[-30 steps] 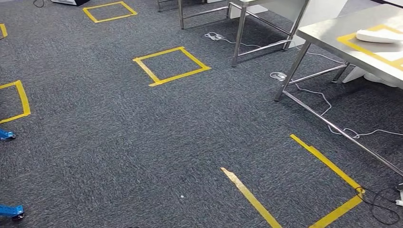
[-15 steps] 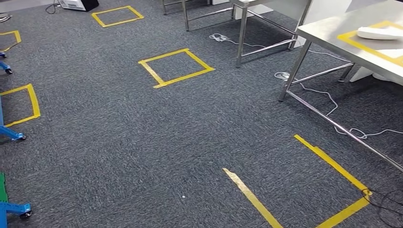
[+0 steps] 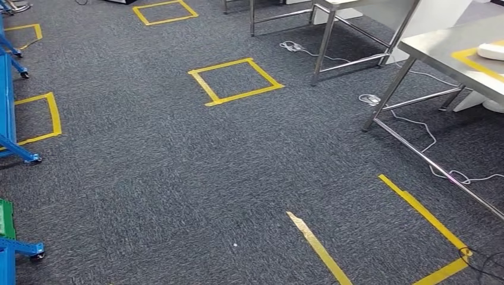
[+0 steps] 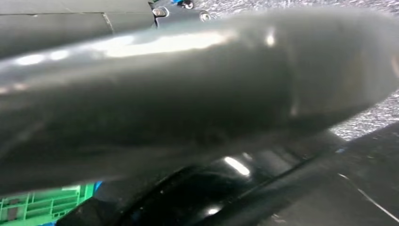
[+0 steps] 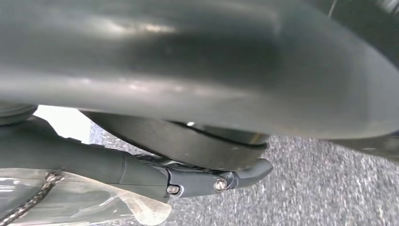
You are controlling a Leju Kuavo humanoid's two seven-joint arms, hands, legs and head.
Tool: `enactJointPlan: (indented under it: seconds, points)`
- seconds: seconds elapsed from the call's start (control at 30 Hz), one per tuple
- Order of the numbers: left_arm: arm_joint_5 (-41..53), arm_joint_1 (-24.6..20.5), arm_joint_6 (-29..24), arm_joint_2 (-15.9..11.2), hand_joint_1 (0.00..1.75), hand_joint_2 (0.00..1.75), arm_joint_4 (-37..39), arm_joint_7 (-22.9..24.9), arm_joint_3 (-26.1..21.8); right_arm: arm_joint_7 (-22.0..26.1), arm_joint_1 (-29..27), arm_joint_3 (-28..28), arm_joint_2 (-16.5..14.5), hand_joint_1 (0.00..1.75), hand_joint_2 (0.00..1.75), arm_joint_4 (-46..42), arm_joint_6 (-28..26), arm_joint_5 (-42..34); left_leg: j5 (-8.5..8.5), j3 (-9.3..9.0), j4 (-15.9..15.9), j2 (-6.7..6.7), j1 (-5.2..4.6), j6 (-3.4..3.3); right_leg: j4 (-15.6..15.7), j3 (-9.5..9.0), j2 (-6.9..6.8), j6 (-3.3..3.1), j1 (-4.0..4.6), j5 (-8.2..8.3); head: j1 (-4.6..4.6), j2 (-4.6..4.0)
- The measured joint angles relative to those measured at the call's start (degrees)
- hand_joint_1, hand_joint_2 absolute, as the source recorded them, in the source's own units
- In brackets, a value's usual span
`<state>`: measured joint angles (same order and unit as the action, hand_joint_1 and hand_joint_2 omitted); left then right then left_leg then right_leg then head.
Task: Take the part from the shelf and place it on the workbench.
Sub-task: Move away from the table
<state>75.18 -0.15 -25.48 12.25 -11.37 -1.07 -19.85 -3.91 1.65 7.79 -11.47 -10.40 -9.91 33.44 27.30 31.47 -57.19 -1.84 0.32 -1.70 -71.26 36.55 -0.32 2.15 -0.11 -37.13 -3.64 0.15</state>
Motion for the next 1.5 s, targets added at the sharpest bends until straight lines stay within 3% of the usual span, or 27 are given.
enactJointPlan:
  seconds: [0.03, 0.07, 0.13, 0.17, 0.23, 0.27, 0.33, 0.4, 0.47, 0.53, 0.6, 0.7, 0.73, 0.77, 0.87, 0.9, 0.93, 1.0, 1.07, 1.1, 1.13, 1.17, 1.23, 1.3, 1.37, 1.43, 1.5]
  points:
    - [0.03, 0.01, 0.1, 0.0, 0.0, 0.0, 0.01, 0.07, -0.04, 0.0, -0.02, 0.04, 0.0, 0.0, 0.0, -0.01, -0.06, 0.05, 0.0, 0.0, -0.02, -0.47, 0.0, 0.0, -1.96, 1.1, 0.08, 0.15, -0.09, -0.15, -0.01, 0.0]
    - [0.08, 0.0, 0.21, -0.01, 0.0, 0.0, 0.01, 0.14, -0.07, 0.0, -0.04, 0.09, 0.0, 0.0, 0.0, -0.01, -0.08, 0.09, 0.0, -0.04, -0.04, -1.06, 0.02, 0.01, -1.6, 1.1, 0.17, 0.24, -0.19, 0.93, -0.01, 0.0]
    - [0.19, -0.06, 0.38, 0.01, 0.0, 0.0, 0.01, 0.23, -0.11, 0.01, -0.08, 0.23, 0.0, 0.0, 0.0, 0.0, -0.1, 0.11, 0.03, -0.21, -0.06, -2.5, 0.08, 0.15, 5.06, -1.82, 1.34, 0.27, -0.53, 5.31, 0.03, 0.0]
    - [0.23, -0.14, 0.42, 0.01, 0.0, 0.0, 0.01, 0.3, -0.13, 0.02, -0.13, 0.28, 0.0, 0.0, 0.0, 0.03, -0.11, 0.14, 0.05, -0.18, -0.13, -3.23, 0.06, 0.37, 9.0, -3.6, 3.17, 0.23, -0.79, 6.98, 0.07, 0.0]
    - [0.31, -0.33, 0.48, 0.02, 0.0, 0.0, 0.01, 0.45, -0.16, 0.07, -0.2, 0.34, 0.0, 0.0, 0.0, 0.08, -0.1, 0.2, -0.04, 0.28, -0.34, -4.6, 0.16, 1.05, 13.69, -5.95, 6.09, 0.01, -1.12, 8.08, 0.05, 0.0]
    - [0.34, -0.39, 0.52, 0.02, 0.0, 0.0, 0.01, 0.54, -0.17, 0.09, -0.21, 0.35, 0.0, 0.0, 0.0, 0.1, -0.1, 0.23, -0.19, 0.58, -0.36, -5.27, 0.29, 1.48, 14.05, -6.26, 6.58, -0.2, -1.1, 7.79, 0.04, 0.0]
    - [0.4, -0.37, 0.58, 0.02, 0.0, 0.0, 0.01, 0.77, -0.18, 0.1, -0.23, 0.37, -0.01, 0.0, 0.0, 0.1, -0.1, 0.37, -0.34, 0.99, -0.46, -5.86, 0.53, 2.25, 14.4, -6.64, 5.1, -0.87, -1.0, 7.89, 0.04, 0.0]
    - [0.42, -0.38, 0.63, -0.02, 0.0, 0.0, 0.02, 1.01, -0.18, 0.11, -0.27, 0.37, -0.02, 0.0, 0.0, 0.1, -0.1, 0.57, 1.18, 2.21, -2.94, -3.04, 0.37, 2.72, 14.85, -7.07, 3.22, -1.67, -1.03, 8.02, -0.24, 0.0]
    - [0.44, -0.45, 0.67, -0.06, 0.0, 0.0, 0.03, 1.08, -0.18, 0.11, -0.42, 0.37, -0.02, 0.0, 0.0, 0.1, -0.1, 0.82, 4.75, 5.45, -9.9, 0.46, 0.25, 2.97, 14.98, -7.38, 1.13, -2.2, -0.83, 7.82, -0.55, 0.0]
    - [0.46, -0.43, 0.76, -0.09, 0.0, 0.0, 0.03, 1.16, -0.18, 0.08, -0.57, 0.37, -0.02, 0.0, 0.0, 0.1, -0.11, 1.16, 7.26, 8.65, -16.67, 1.33, 0.29, 3.15, 14.96, -7.56, -0.9, -2.44, -0.59, 7.56, -0.58, 0.0]
    - [0.47, -0.36, 0.84, -0.11, 0.0, 0.0, 0.03, 1.24, -0.18, 0.07, -0.57, 0.37, -0.02, 0.0, 0.0, 0.1, -0.13, 1.35, 7.55, 9.63, -18.78, 1.44, 0.29, 3.2, 14.94, -7.64, -1.9, -2.49, -0.48, 7.43, -0.58, 0.0]
    - [0.47, -0.35, 0.86, -0.11, 0.0, 0.0, 0.03, 1.26, -0.18, 0.07, -0.57, 0.37, -0.02, 0.0, 0.0, 0.1, -0.12, 1.38, 7.37, 9.57, -18.69, 1.45, 0.29, 3.19, 14.94, -7.66, -2.06, -2.48, -0.46, 7.41, -0.58, 0.0]
    - [0.48, -0.32, 0.91, -0.14, 0.0, 0.0, 0.03, 1.34, -0.18, 0.05, -0.55, 0.36, -0.02, 0.0, 0.0, 0.1, -0.12, 1.56, 6.55, 8.98, -17.57, 1.5, 0.29, 3.14, 14.94, -7.72, -2.37, -2.47, -0.43, 7.35, -0.58, 0.0]
    - [0.48, -0.29, 0.97, -0.17, 0.0, 0.0, 0.03, 1.45, -0.19, 0.03, -0.51, 0.33, -0.02, 0.0, 0.0, 0.1, -0.12, 1.79, 5.02, 7.65, -15.04, 1.71, 0.27, 3.01, 14.94, -7.87, -2.86, -2.43, -0.38, 7.25, -0.59, 0.0]
    - [-0.27, -0.02, 1.1, -0.37, 0.0, 0.0, 0.04, 1.91, -0.51, -0.05, -0.06, -0.22, -0.02, 0.0, 0.0, 0.1, 0.17, 3.71, 0.32, 1.55, -2.72, 4.07, -0.48, 1.34, 14.9, -8.75, -6.0, -1.23, 0.14, 6.17, -0.53, 0.0]
    - [-0.65, 0.1, 1.1, -0.42, 0.0, 0.0, 0.04, 1.94, -0.75, -0.08, 0.09, -0.55, -0.02, 0.0, 0.0, 0.1, 0.39, 4.43, -0.13, 0.61, -0.62, 4.37, -0.6, 0.74, 14.54, -8.77, -5.81, -0.69, 0.2, 5.52, -0.41, 0.0]
    - [-0.91, 0.18, 1.12, -0.45, 0.0, 0.0, 0.05, 1.9, -0.98, -0.09, 0.17, -0.84, -0.02, 0.0, 0.0, 0.1, 0.61, 4.89, -0.31, 0.62, -0.43, 3.77, -0.46, 0.43, 13.37, -8.24, -4.53, -0.41, 0.08, 4.58, -0.3, 0.0]
    - [-1.23, 0.17, 1.55, -0.51, 0.0, 0.0, 0.05, 2.02, -1.34, -0.09, 0.25, -1.46, -0.02, 0.0, 0.0, 0.1, 1.13, 5.8, -0.53, 0.7, -0.26, 2.54, -0.27, -0.02, 7.05, -5.25, -1.31, -0.06, -0.15, 1.14, -0.09, 0.0]
    - [-1.37, 0.21, 2.33, -0.68, 0.0, 0.0, 0.05, 2.4, -1.56, -0.09, 0.39, -2.0, 0.02, 0.0, 0.0, 0.1, 1.49, 6.39, -0.59, 0.81, -0.28, 1.1, -0.25, -0.2, -1.01, -1.15, -0.08, 0.08, -0.25, -1.74, -0.09, 0.0]
    - [-1.39, 0.3, 2.65, -0.81, 0.0, 0.0, 0.06, 2.6, -1.68, -0.1, 0.46, -2.2, 0.05, 0.0, 0.0, 0.1, 1.59, 6.56, -0.59, 0.78, -0.3, 0.31, -0.22, -0.21, -2.79, -0.04, 0.11, 0.11, -0.28, -1.64, -0.09, 0.0]
    - [-1.42, 0.38, 2.87, -0.96, 0.0, 0.0, 0.07, 2.72, -1.81, -0.1, 0.54, -2.37, 0.09, 0.0, 0.0, 0.09, 1.66, 6.66, -0.58, 0.7, -0.33, -0.54, -0.16, -0.19, -2.12, -0.06, 0.26, 0.15, -0.35, -0.29, -0.09, 0.0]
    - [-1.44, 0.44, 3.01, -1.08, 0.0, 0.0, 0.07, 2.8, -1.93, -0.08, 0.58, -2.5, 0.13, 0.0, 0.0, 0.09, 1.73, 6.77, -0.56, 0.59, -0.38, -1.4, -0.08, -0.13, 0.83, -1.17, 0.58, 0.17, -0.49, 1.98, -0.1, 0.0]
    - [-1.47, 0.43, 3.15, -1.23, 0.0, 0.0, 0.07, 2.86, -2.14, -0.04, 0.56, -2.78, 0.13, 0.0, 0.0, 0.1, 1.89, 6.97, -0.42, 0.61, -0.69, -3.12, -0.01, 0.31, 8.88, -4.47, 2.95, 0.26, -0.99, 6.14, -0.03, 0.0]
    - [-1.53, 0.37, 3.3, -1.35, 0.0, 0.0, 0.08, 3.04, -2.33, 0.0, 0.46, -2.99, 0.13, 0.0, 0.0, 0.12, 2.1, 7.06, -0.47, 1.19, -1.08, -4.57, 0.04, 1.1, 13.15, -6.46, 4.9, 0.14, -1.25, 7.05, 0.02, 0.0]
    - [-1.78, 0.5, 3.63, -1.49, 0.0, 0.0, 0.11, 3.5, -2.55, 0.0, 0.48, -3.1, 0.13, 0.0, 0.0, 0.13, 2.36, 7.15, -0.82, 1.82, -1.12, -5.73, 0.26, 1.91, 13.63, -6.84, 4.27, -0.44, -1.08, 6.8, -0.01, 0.0]
    - [-2.02, 0.63, 4.24, -1.67, 0.0, 0.0, 0.15, 4.14, -2.8, 0.03, 0.5, -3.25, 0.13, 0.0, 0.0, 0.13, 2.41, 7.44, -0.07, 2.45, -2.23, -4.03, 0.24, 2.44, 13.96, -7.02, 2.87, -1.24, -1.01, 7.13, -0.16, 0.0]
    - [-2.13, 0.5, 5.12, -1.95, 0.0, 0.0, 0.15, 4.97, -3.01, 0.42, 0.38, -3.52, 0.13, 0.0, 0.0, 0.13, 2.02, 7.86, 3.03, 4.7, -7.62, -0.58, 0.06, 2.75, 14.21, -7.25, 1.12, -1.9, -0.83, 7.16, -0.4, 0.0]
